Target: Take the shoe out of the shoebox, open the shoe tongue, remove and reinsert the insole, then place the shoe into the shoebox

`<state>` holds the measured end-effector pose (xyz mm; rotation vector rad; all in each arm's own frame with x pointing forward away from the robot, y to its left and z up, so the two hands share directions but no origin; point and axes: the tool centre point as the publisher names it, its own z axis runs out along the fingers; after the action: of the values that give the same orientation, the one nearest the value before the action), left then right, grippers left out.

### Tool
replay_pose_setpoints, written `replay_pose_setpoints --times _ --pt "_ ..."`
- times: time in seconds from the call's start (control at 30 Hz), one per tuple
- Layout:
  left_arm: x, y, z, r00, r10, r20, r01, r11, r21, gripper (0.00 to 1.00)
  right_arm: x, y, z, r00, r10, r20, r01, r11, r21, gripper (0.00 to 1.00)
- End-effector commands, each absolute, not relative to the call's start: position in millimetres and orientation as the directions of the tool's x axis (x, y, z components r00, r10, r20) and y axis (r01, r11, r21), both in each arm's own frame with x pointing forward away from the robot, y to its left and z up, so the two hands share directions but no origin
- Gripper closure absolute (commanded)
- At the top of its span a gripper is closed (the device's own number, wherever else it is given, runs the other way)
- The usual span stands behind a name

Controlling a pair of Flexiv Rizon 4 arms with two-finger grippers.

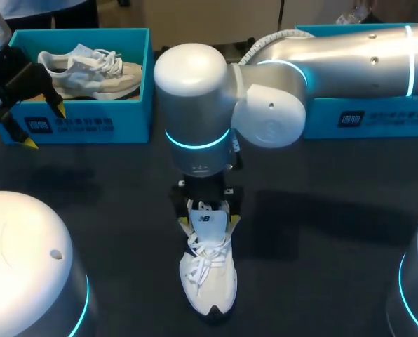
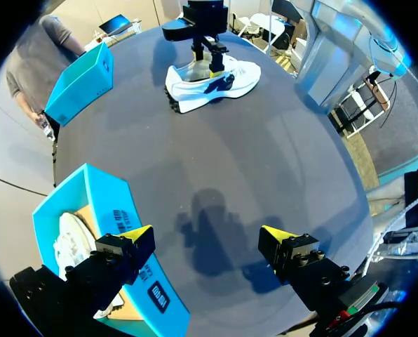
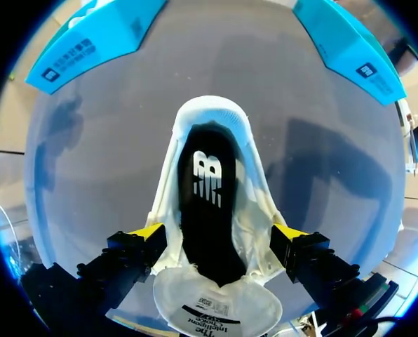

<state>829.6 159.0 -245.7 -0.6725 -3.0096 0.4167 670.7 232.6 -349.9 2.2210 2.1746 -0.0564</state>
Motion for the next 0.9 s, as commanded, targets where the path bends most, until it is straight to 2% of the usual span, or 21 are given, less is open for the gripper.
replay_pose_setpoints --times 0.03,0.53,0.9 --pt "829.4 159.1 -245.2 -0.906 0.423 -0.027 0.415 0.871 -0.262 0.0 661.5 229.6 -349.0 0.049 0.998 -0.046 0.999 -0.048 0.021 0.0" --pt "829.4 159.1 -245.2 -0.906 0.423 -0.027 0.415 0.871 -0.262 0.0 669.0 225.7 -331.7 0.048 0.997 -0.055 0.999 -0.047 0.018 0.0" --pt "829.4 159.1 -245.2 -0.906 0.423 -0.027 0.415 0.871 -0.262 0.0 651.4 225.9 -331.1 0.08 0.996 -0.035 0.997 -0.08 0.008 0.0"
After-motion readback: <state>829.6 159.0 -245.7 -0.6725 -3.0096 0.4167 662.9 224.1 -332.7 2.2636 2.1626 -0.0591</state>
